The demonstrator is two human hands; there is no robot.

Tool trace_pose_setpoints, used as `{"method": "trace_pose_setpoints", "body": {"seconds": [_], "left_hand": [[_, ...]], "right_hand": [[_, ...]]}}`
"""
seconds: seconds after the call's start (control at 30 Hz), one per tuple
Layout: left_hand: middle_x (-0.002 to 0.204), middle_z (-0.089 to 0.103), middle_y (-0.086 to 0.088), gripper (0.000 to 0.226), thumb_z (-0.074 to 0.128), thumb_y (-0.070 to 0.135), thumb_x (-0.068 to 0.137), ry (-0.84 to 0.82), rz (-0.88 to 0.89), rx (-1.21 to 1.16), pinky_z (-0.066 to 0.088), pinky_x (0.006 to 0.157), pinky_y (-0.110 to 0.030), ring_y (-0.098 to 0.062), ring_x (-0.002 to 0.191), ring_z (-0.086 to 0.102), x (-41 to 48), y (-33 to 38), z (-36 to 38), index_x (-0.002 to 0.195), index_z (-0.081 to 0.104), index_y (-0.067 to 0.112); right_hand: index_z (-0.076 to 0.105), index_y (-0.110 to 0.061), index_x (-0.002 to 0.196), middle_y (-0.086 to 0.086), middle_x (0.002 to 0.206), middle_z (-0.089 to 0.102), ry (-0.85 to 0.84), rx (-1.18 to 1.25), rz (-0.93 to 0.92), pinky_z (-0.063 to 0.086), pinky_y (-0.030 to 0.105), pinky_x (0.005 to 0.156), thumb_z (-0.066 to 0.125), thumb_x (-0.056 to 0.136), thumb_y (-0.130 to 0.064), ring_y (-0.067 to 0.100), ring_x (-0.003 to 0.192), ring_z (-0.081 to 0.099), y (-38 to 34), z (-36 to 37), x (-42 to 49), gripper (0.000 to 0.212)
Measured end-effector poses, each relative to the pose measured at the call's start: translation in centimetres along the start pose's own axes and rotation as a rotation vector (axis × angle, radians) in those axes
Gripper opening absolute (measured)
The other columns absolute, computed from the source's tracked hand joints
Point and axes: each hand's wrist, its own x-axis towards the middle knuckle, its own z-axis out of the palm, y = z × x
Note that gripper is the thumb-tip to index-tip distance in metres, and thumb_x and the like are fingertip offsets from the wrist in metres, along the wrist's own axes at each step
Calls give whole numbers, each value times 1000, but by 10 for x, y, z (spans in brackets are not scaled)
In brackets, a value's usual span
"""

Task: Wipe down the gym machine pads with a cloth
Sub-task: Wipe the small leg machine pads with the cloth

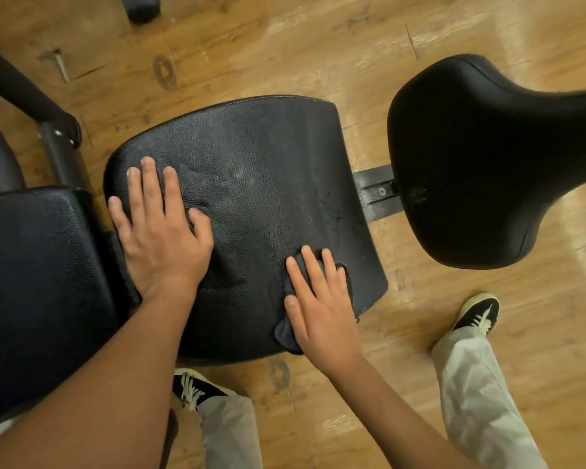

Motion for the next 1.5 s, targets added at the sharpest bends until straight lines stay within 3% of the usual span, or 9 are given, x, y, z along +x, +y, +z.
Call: {"method": "trace_pose_setpoints", "body": {"seconds": [0.47, 0.7, 0.93, 1.27, 1.5], "left_hand": [[169, 17, -13, 61, 39, 29, 99, 12, 22, 34, 11, 124, -56, -29, 156, 14, 0, -1, 5, 156, 34, 9], [169, 18, -12, 61, 37, 30, 99, 20, 15, 22, 11, 124, -56, -29, 156, 15, -1, 0, 4, 156, 35, 9], [168, 20, -13, 61, 39, 29, 97, 34, 17, 15, 11, 123, -56, -30, 155, 17, 1, 0, 5, 155, 37, 9], [168, 19, -12, 62, 39, 29, 97, 25, 10, 8, 11, 124, -56, -29, 156, 16, 1, 0, 6, 156, 36, 10], [168, 19, -12, 62, 38, 30, 97, 10, 7, 19, 10, 124, -55, -29, 156, 15, 1, 0, 4, 156, 35, 11]], "right_hand": [[32, -28, 160, -1, 170, 18, 34, 42, 29, 15, 55, 125, 36, 106, -38, 30, 158, 6, -6, -2, 20, 55], [31, -25, 161, 4, 170, 19, 122, 84, -69, 17, 60, 123, 34, 106, -38, 35, 157, 8, -17, -22, 129, 57], [32, -23, 160, 7, 170, 21, 207, 71, -27, 16, 58, 121, 38, 105, -37, 38, 156, 11, -31, -54, 259, 57], [28, -22, 162, 4, 171, 15, 120, 72, -142, 11, 56, 124, 34, 108, -38, 34, 158, 4, -1, -31, 149, 57], [27, -23, 162, 6, 171, 15, 150, 96, -85, 11, 58, 122, 35, 106, -39, 36, 157, 4, -20, -49, 225, 58]]}}
